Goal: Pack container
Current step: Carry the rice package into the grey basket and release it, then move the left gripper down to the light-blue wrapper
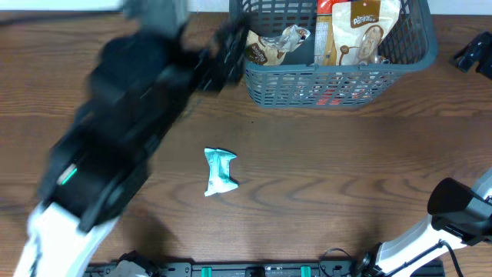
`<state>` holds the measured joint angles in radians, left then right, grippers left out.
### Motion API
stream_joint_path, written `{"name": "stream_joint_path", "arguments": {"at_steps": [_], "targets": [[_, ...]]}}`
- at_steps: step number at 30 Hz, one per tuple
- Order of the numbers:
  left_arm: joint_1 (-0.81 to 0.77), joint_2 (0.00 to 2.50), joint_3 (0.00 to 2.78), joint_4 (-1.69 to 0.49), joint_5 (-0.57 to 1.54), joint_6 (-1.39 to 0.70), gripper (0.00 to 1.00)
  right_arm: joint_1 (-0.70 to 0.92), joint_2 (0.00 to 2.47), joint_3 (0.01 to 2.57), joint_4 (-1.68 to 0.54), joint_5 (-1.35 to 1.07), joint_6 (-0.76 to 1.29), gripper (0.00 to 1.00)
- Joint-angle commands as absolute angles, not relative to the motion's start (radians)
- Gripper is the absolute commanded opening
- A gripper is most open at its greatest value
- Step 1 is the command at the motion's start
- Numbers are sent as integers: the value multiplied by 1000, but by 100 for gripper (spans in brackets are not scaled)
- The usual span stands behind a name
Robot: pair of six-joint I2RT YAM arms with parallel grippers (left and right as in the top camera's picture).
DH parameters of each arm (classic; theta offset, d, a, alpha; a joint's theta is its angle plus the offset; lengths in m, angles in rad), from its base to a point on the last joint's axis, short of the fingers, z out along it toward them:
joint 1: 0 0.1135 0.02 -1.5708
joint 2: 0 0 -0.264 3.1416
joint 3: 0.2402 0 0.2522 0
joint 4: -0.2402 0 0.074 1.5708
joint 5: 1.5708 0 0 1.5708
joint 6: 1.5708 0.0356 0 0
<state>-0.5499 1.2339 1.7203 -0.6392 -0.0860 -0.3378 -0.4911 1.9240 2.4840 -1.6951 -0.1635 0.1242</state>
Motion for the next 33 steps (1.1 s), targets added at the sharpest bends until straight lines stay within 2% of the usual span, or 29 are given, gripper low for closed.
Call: {"name": "stream_joint_path", "arguments": {"at_steps": [1,7,13,17,23,29,33], "targets": [[-546,1174,1714,-804,-91,-307,99,-485,1933,2483,-1698,-161,114,99],[-546,1068,1713,-1094,-91,-307,99,-485,1933,2483,-1698,-163,115,99],[-546,1076,1679,-1272,-125,-307,99,-482,1933,2483,-1698,-265,64,99],[-546,1155,1604,-1263,-109,-321,99,-482,1933,2483,-1698,-296,58,99],[-546,1405,1524,-1248,-110,-616,99,-483,1933,2483,-1699,-296,59,99],[-545,1642,1524,-1261,-128,-789,99,-483,1933,2483,-1699,-296,58,99],[-545,1728,1524,-1263,-128,-806,99,-483,1933,2483,-1698,-296,58,99]]}}
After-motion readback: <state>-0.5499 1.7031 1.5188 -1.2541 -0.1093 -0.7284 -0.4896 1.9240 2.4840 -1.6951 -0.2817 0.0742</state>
